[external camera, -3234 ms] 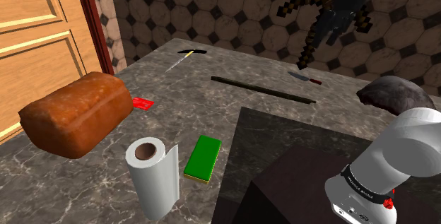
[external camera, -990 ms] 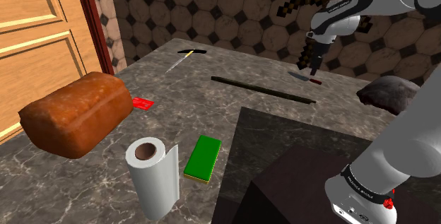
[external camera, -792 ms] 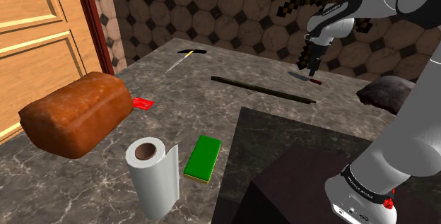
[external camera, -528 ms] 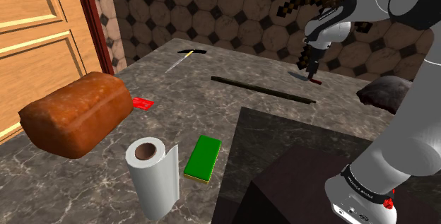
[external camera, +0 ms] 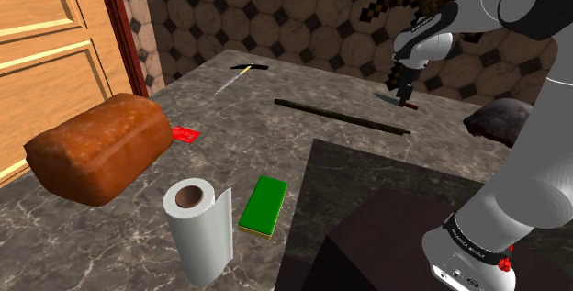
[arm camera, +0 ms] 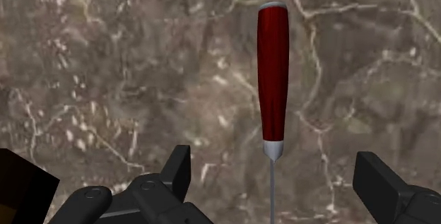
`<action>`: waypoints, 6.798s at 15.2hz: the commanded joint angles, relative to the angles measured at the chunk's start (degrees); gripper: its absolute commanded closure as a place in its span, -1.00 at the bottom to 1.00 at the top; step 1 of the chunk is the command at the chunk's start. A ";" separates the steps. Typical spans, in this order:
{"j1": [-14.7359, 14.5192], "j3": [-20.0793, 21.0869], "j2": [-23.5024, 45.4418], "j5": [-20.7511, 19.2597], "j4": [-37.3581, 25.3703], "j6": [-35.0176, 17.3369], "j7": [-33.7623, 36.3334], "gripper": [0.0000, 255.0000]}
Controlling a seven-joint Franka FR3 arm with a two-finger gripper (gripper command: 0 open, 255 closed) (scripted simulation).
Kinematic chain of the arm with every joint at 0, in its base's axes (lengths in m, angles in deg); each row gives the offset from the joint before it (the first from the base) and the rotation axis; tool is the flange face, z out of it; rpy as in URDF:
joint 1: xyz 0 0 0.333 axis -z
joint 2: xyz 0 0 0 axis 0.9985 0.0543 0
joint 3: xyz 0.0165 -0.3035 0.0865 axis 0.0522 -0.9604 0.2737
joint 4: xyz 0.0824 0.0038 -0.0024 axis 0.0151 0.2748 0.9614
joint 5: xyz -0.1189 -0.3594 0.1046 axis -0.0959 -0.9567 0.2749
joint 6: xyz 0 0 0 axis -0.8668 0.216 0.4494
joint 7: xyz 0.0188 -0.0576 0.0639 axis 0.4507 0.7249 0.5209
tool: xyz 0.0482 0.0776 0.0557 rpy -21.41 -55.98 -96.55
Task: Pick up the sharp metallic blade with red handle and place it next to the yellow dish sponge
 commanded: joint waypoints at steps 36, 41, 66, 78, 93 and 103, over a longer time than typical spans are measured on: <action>-4.92 -0.27 -13.03 -9.34 -2.78 13.40 8.94 1.00; -8.43 3.47 -19.94 -13.45 3.75 13.26 18.19 1.00; -23.50 26.39 -27.76 -10.34 12.40 15.11 54.98 1.00; -31.05 35.35 -18.36 -6.24 2.22 16.40 69.34 1.00; -40.02 42.66 2.24 -6.04 -24.77 22.81 85.31 1.00; -46.91 44.41 22.65 -7.92 -55.62 33.22 93.06 1.00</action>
